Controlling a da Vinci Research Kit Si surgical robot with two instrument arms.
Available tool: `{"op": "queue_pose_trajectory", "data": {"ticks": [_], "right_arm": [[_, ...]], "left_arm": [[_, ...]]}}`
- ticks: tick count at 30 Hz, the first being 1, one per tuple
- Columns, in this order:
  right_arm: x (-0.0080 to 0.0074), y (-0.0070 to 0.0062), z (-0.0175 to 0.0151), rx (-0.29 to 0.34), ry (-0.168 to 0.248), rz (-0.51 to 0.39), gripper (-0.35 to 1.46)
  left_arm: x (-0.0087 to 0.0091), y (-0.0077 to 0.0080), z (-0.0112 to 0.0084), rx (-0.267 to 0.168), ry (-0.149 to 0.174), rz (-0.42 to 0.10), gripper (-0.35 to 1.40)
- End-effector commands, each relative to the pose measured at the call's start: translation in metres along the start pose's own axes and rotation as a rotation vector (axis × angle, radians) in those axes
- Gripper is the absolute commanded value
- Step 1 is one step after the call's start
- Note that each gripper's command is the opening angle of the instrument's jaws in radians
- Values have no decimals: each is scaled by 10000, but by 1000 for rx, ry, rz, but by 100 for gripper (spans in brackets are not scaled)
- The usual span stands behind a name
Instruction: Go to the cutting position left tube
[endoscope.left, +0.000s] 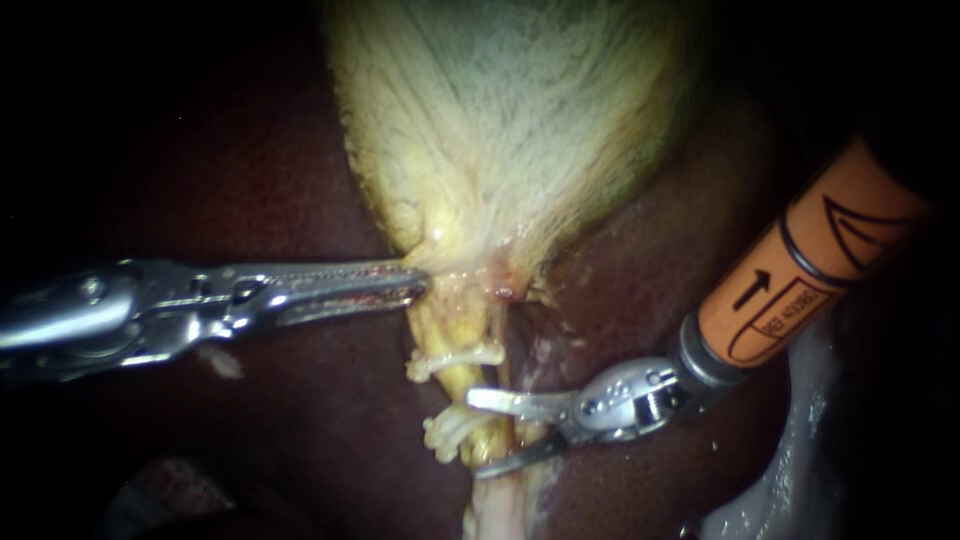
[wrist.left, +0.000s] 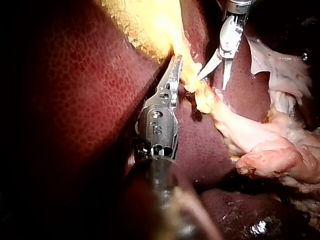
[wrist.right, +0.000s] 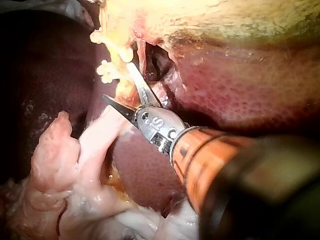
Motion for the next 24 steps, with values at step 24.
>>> {"op": "queue_pose_trajectory", "data": {"ticks": [24], "right_arm": [[36,-11,63,124,130,93,133]], "left_arm": [[-2,-13,4,10,-1,8,-3]]}}
